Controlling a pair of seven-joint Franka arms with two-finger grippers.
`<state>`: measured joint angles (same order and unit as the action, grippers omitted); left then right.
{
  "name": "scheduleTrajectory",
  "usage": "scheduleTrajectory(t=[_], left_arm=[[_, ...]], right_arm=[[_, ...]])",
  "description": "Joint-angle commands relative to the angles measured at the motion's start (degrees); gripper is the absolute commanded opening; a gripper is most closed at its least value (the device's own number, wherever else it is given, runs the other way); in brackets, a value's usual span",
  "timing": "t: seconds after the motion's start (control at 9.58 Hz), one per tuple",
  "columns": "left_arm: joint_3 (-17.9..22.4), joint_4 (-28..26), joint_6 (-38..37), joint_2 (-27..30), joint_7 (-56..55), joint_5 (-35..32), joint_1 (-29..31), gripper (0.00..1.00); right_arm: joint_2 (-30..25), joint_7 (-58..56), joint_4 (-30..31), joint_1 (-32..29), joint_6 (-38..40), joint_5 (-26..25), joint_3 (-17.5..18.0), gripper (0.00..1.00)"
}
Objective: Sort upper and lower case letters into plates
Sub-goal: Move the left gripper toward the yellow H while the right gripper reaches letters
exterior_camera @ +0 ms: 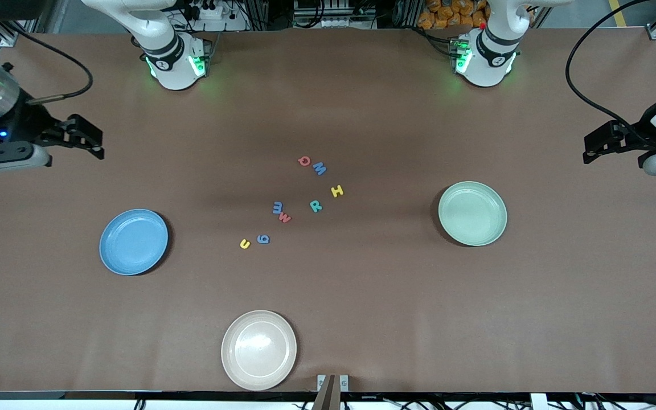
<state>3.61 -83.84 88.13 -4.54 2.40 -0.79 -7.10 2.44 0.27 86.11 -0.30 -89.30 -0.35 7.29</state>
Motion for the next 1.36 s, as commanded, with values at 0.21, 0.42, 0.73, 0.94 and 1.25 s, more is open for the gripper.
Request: scheduleTrajectory(t=[0.21, 0.42, 0.73, 0.94, 1.25], left_arm=[[-1.1, -0.3, -0.8, -1.6, 1.5, -0.9, -1.2, 1.00], [-6.7, -0.6, -0.9, -4.0, -0.4, -0.8, -4.0, 1.00], [-8.3, 0.0, 10.2, -17.7, -14.2, 2.6, -13.3, 1.00], [-8.3, 0.0, 18.8, -24.9, -30.8, 3.1, -20.0, 1.00], [-8.4, -0.6, 26.4, -31.6, -50.1, 8.2, -28.1, 1.00]], right_arm=[[-0.9, 5.5, -0.6, -2.7, 0.6, 0.4, 0.1, 1.00], [-1.4, 4.7, -0.5, -2.7, 0.7, 0.4, 0.3, 1.00], [1.2, 4.9, 1.0, -1.3, 1.1, 2.5, 0.7, 1.00], [6.2, 5.3, 2.9, 4.0, -1.8, 2.8, 0.6, 1.00], [11.7, 10.3, 9.9, 9.2, -15.7, 2.2, 0.6, 1.00]])
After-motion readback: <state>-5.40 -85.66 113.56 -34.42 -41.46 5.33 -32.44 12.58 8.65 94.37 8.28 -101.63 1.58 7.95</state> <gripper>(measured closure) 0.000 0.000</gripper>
